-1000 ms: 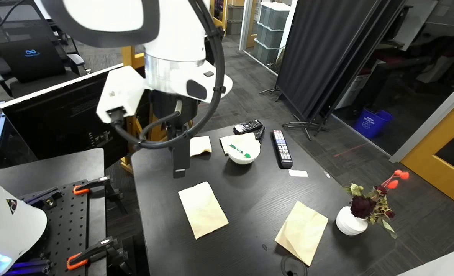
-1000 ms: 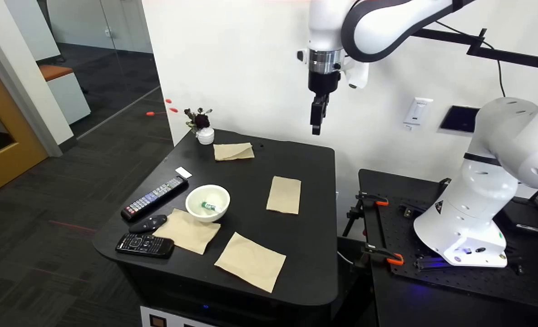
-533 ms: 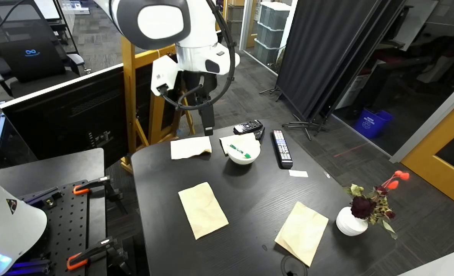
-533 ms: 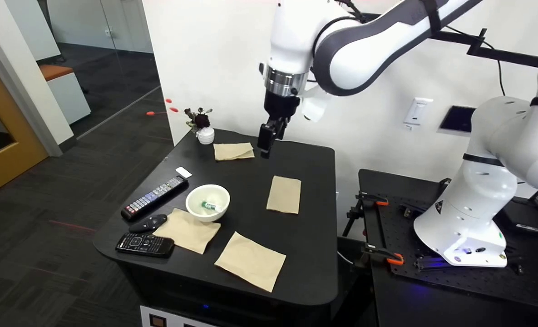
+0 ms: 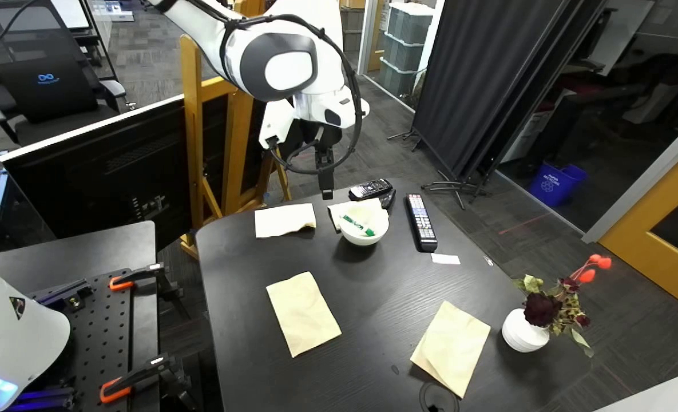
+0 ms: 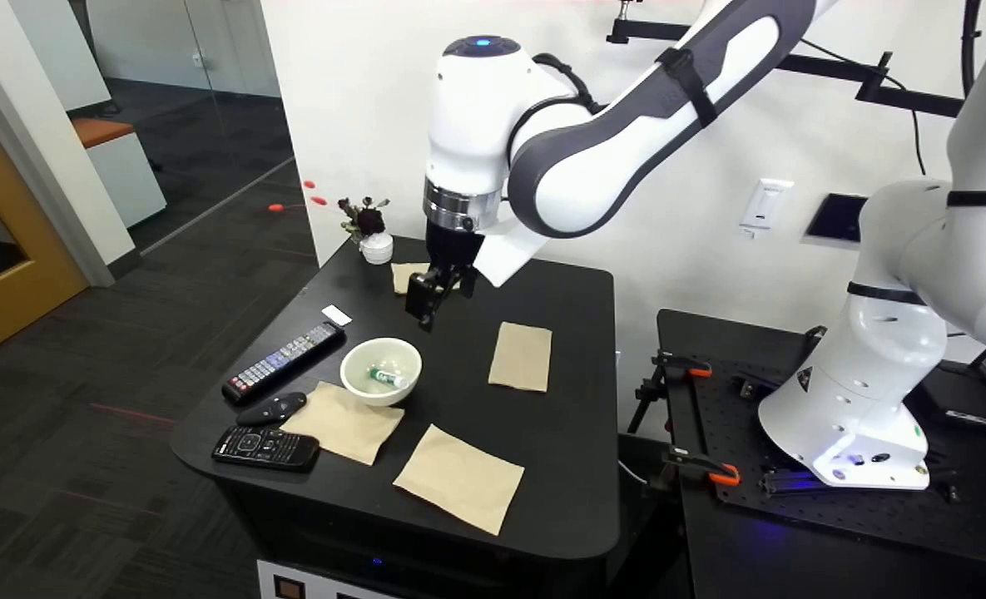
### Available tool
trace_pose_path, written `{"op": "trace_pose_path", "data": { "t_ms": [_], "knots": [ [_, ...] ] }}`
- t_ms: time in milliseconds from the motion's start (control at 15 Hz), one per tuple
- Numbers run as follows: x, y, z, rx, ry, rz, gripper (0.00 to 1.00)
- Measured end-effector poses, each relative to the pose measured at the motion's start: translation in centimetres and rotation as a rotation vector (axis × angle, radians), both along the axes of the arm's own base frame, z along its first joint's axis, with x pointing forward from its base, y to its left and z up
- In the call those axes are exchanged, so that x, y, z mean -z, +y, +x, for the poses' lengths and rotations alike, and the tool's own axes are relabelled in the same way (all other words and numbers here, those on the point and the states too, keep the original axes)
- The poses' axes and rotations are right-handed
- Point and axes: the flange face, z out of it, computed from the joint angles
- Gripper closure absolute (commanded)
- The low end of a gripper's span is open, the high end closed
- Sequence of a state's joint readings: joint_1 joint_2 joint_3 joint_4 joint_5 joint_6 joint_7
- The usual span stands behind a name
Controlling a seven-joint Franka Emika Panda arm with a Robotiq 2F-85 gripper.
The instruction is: Take the marker out of the bowl and put it on the table
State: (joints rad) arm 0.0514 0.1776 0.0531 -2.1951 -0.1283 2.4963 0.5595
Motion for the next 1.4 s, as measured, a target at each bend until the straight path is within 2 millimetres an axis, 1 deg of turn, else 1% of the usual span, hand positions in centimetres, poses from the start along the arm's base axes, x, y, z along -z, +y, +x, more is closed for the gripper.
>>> {"op": "trace_pose_path", "data": {
  "t_ms": [200,533,733,1067,1400],
  "knots": [
    [1.9,0.1,1.8,0.04,-0.014,0.009,0.0],
    [4.4,-1.2,4.6,0.088,-0.024,0.025,0.0],
    [5.9,-1.6,6.0,0.105,-0.016,0.024,0.0],
    [9.0,-1.6,7.2,0.124,0.012,0.029,0.0],
    [11.4,-1.4,8.3,0.14,0.026,0.036,0.0]
  ]
}}
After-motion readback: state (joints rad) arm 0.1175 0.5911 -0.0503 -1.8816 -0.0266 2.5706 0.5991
